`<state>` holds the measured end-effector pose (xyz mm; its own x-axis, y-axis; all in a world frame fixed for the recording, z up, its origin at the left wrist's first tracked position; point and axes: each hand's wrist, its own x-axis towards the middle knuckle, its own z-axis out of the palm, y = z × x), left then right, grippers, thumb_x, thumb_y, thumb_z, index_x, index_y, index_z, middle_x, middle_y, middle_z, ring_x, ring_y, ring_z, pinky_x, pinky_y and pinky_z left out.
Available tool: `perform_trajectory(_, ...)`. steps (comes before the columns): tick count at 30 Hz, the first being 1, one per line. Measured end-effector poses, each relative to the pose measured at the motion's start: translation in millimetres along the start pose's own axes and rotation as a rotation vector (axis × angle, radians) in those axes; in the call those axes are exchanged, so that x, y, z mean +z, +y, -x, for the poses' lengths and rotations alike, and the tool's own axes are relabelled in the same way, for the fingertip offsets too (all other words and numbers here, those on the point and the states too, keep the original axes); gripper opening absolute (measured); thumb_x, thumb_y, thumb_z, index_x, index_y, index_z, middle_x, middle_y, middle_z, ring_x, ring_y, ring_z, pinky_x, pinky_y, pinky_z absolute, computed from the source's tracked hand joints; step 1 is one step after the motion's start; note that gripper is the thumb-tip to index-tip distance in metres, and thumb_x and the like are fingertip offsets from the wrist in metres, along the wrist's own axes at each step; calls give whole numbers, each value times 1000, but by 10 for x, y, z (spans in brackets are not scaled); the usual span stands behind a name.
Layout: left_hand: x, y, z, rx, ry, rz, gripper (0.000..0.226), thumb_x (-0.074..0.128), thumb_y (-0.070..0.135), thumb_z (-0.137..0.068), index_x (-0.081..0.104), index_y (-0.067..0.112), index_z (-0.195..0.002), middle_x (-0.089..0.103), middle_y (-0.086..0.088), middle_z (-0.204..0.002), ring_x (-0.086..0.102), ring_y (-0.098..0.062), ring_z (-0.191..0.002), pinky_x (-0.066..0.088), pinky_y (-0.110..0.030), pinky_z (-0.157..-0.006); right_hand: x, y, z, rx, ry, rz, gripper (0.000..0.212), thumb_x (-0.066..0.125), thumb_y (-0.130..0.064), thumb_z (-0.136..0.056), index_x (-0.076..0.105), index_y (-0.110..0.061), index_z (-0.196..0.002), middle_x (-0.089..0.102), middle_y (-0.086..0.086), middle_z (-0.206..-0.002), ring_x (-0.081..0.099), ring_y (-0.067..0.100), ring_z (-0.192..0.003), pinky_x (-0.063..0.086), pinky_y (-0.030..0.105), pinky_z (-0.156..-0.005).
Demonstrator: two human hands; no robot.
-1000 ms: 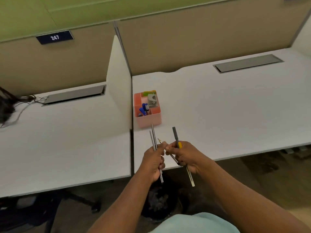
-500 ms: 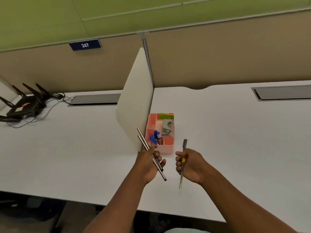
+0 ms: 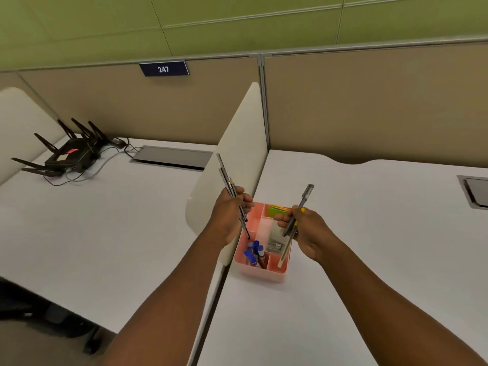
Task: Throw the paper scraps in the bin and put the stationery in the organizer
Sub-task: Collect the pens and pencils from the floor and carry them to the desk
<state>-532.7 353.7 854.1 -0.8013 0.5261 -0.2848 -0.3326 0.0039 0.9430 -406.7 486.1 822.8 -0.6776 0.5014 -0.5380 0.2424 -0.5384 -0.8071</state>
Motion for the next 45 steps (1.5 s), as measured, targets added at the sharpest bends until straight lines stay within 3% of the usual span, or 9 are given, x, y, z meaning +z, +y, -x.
perform_trajectory(4,-12,-142,-404,32,26,-139,20,41,-2,-97,48,17,-93,67,-10,-110,64,-22,-109,45,-35,-98,-11,-16,-276,-67,59,265,34,34,-35,-103,56,-11,-98,73,1,-85,60,18,-83,50,35,-81)
perform_trajectory(10,-7,-403,-731,78,9,-281,23,36,2,-98,46,22,-94,63,-2,-121,57,-15,-119,40,-30,-104,23,1,-495,-144,154,377,37,31,-44,-102,51,-13,-105,64,5,-90,60,15,-75,47,27,-63)
perform_trajectory(17,28,-745,-905,20,19,-551,20,39,15,-102,53,24,-113,59,17,-105,49,5,-71,43,0,-55,-18,79,-643,-217,190,481,32,31,-47,-100,47,-19,-98,60,6,-88,61,19,-85,52,36,-72)
perform_trajectory(20,25,-902,-904,-44,7,-694,23,38,18,-102,49,21,-122,58,5,-127,61,-13,-99,54,-29,-88,-58,136,-660,-219,202,482,33,31,-46,-101,49,-17,-101,62,10,-92,62,23,-87,52,39,-77)
perform_trajectory(22,31,-949,-881,-72,12,-738,24,37,23,-103,48,21,-125,61,-9,-120,59,-29,-107,49,-46,-97,-85,185,-663,-188,212,444,34,31,-46,-100,50,-17,-101,62,8,-93,62,22,-89,53,40,-80)
perform_trajectory(28,25,-922,-880,-128,24,-743,39,37,28,-103,39,16,-140,56,-15,-128,53,-35,-120,43,-51,-105,-133,281,-660,-46,208,226,32,32,-42,-102,51,-16,-106,63,6,-101,62,20,-98,54,41,-91)
perform_trajectory(32,-61,-958,-887,-143,6,-820,30,39,25,-103,51,11,-126,59,-13,-121,56,-25,-109,44,-37,-97,-145,283,-639,-27,191,215,31,31,-43,-102,49,-18,-104,61,2,-98,60,15,-91,51,32,-79)
perform_trajectory(38,-156,-1028,-888,-95,-6,-905,19,47,20,-99,59,11,-111,63,-7,-102,58,-17,-87,44,-22,-69,-187,287,-543,-211,104,735,39,29,-43,-102,49,-15,-118,62,5,-112,60,21,-101,53,38,-85)
perform_trajectory(45,-133,-1005,-959,71,43,-1076,19,65,18,-90,49,16,-80,47,3,-78,50,-8,-65,39,-21,-63,-133,276,-462,-236,-42,950,36,43,-41,-98,51,-17,-124,63,3,-121,54,12,-93,46,26,-77)
